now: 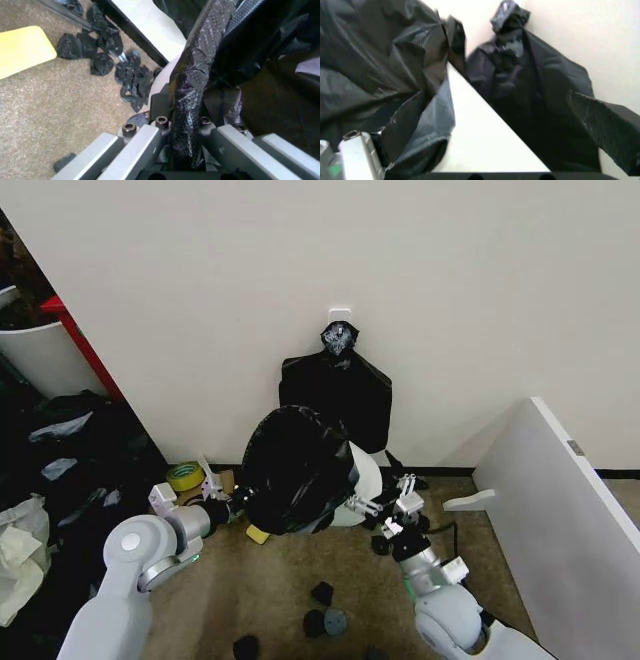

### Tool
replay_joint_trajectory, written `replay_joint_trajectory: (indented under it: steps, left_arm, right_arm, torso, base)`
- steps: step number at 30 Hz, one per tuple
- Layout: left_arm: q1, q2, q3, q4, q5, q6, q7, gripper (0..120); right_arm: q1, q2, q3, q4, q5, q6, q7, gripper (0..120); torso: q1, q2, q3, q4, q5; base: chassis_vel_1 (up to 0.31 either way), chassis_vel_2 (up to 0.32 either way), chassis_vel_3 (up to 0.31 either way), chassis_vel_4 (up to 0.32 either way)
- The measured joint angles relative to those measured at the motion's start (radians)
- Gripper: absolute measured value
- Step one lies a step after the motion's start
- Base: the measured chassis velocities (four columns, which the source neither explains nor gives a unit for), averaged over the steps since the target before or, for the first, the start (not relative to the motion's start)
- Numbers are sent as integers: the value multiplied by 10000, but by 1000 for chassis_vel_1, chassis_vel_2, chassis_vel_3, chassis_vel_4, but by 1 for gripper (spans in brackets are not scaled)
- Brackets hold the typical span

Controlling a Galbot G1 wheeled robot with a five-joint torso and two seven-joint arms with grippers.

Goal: Place the garbage bag over the trash bin.

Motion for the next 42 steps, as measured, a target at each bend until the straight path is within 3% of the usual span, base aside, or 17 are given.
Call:
replay_joint_trajectory:
  steps: [4, 10, 16, 20, 29, 35, 42]
  left_arm:
    - [34, 0, -19, -114, 13, -14, 21, 0]
    - [127, 5, -124, -351, 28, -66, 65, 0]
    - [251, 35, -242, -478, 23, -65, 132, 0]
    - [268, 38, -285, -492, 20, -57, 161, 0]
    - [305, 69, -366, -513, 25, -7, 232, 0]
    - [304, 106, -428, -544, 33, -14, 251, 0]
    - [286, 159, -479, -566, 34, -23, 273, 0]
  right_arm:
    - [-48, 3, 41, -256, -469, -29, 84, 100]
    - [-117, 73, 286, -1604, -3483, 446, 139, 100]
    - [-87, 114, 581, -2130, -4918, 465, 793, 100]
    - [-68, 80, 680, -2090, -4993, 555, 1055, 100]
    - [91, 3, 1346, -2010, -4819, 1816, 1255, 100]
    - [-225, -175, 1265, -1795, -4070, 2903, -85, 100]
    - [-542, -339, 980, -1570, -3271, 2964, -1303, 100]
  torso:
    - [0, 0, 0, 0, 0]
    - [0, 0, 0, -1, 2]
    - [0, 0, 0, 0, 1]
    - [0, 0, 0, 0, 1]
    - [0, 0, 0, 1, 1]
    - [0, 0, 0, 0, 2]
    - [0, 0, -1, -1, 0]
  base:
    - [0, 0, 0, 0]
    - [0, 0, 0, 0]
    - [0, 0, 0, 0]
    - [0, 0, 0, 0]
    - [0, 0, 0, 0]
    - [0, 0, 0, 0]
    - [0, 0, 0, 0]
